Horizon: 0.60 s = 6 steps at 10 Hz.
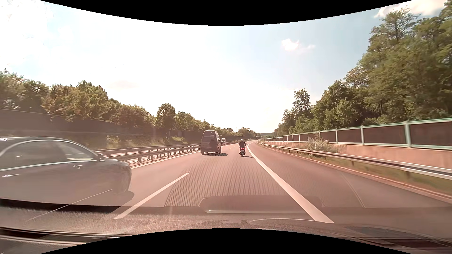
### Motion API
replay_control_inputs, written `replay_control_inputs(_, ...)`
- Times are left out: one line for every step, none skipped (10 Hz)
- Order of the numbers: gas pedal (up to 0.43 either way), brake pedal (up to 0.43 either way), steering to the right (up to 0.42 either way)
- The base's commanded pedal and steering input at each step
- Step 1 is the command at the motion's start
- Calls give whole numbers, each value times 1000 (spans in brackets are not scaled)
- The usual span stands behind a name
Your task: Follow the waypoints while adhering to traffic rules and regulations
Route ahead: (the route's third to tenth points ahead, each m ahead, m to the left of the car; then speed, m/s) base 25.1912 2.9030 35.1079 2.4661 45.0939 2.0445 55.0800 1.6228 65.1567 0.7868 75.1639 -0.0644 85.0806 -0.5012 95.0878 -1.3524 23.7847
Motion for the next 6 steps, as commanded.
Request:
replay_control_inputs(177,12,3)
replay_control_inputs(177,6,3)
replay_control_inputs(177,12,4)
replay_control_inputs(177,12,4)
replay_control_inputs(177,12,4)
replay_control_inputs(177,12,4)
